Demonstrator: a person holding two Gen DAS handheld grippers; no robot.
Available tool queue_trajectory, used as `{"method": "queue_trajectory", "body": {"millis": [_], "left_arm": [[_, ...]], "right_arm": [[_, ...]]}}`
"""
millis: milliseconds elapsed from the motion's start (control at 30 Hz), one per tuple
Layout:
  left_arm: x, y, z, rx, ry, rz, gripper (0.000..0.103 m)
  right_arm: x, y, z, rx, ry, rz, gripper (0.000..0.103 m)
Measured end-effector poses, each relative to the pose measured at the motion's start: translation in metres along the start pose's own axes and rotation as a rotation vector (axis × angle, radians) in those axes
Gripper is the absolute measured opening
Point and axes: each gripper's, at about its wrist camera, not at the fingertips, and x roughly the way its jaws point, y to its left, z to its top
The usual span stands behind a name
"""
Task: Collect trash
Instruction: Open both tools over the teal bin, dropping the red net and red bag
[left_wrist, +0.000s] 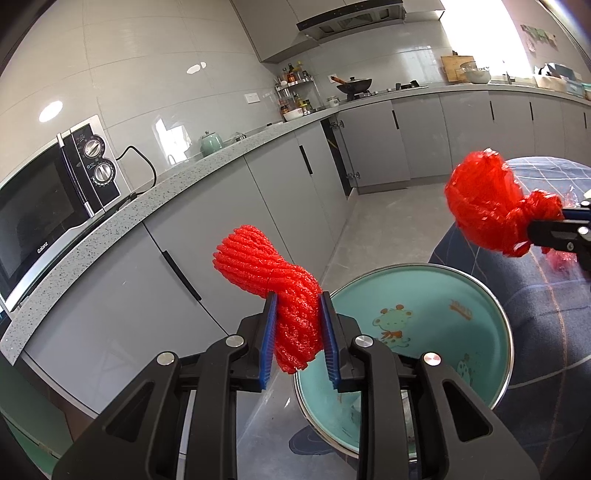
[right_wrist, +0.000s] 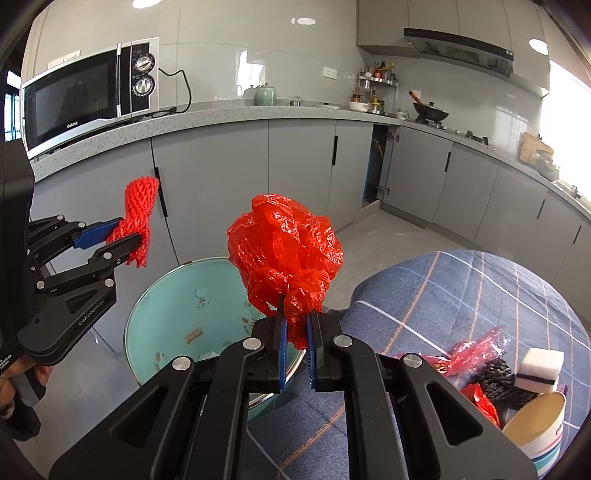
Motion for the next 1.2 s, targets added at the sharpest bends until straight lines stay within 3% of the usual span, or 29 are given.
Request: {"method": "queue_trajectory", "body": {"millis": [100,133,167,233,300,333,733,833,1100,1200], "left_arm": [[-0.001,-0.005,0.0,0.011,-0.005,-0.013,0.029],[-0.001,-0.007,0.0,0.016,-0.005,-0.025,0.034],[-0.002,-0.009,-0.001,0.021,-0.008,-0.025,0.046],[-0.004,-0.014,-0.001,0.035,-0.025,-0.019,0.053],[-0.005,-0.019,-0.001,0.047,-0.023,-0.036,0.053],[-0.004,-0.021,-0.002,0.05,-0.022,-0.036,0.054],[-0.003,-0.004,-0.005,0.008,-0.003,-0.006,0.056],[-0.004,-0.006,-0.005,0.004,0.001,-0.007,0.068],[-0.021,-0.027,0.003,0.023,-0.023,-0.054,0.07],[-0.031,-0.04,0.009,0.038,-0.047,-0.068,0.076]], "right_arm": [[0.004,0.0,-0.001,0.001,0.006,-0.002,0.011],[0.007,-0.001,-0.002,0.003,0.019,0.008,0.015],[0.009,-0.002,-0.003,0.004,0.022,0.008,0.018],[0.011,-0.004,-0.005,0.008,0.029,0.005,0.021],[0.013,-0.006,-0.007,0.013,0.032,0.0,0.024],[0.013,-0.008,-0.008,0.017,0.034,-0.002,0.03],[-0.006,-0.017,-0.01,0.023,0.006,-0.029,0.037],[-0.012,-0.02,-0.013,0.023,-0.002,-0.039,0.04],[-0.033,-0.038,-0.02,0.047,-0.01,-0.086,0.044],[-0.042,-0.047,-0.023,0.059,-0.02,-0.111,0.046]]}}
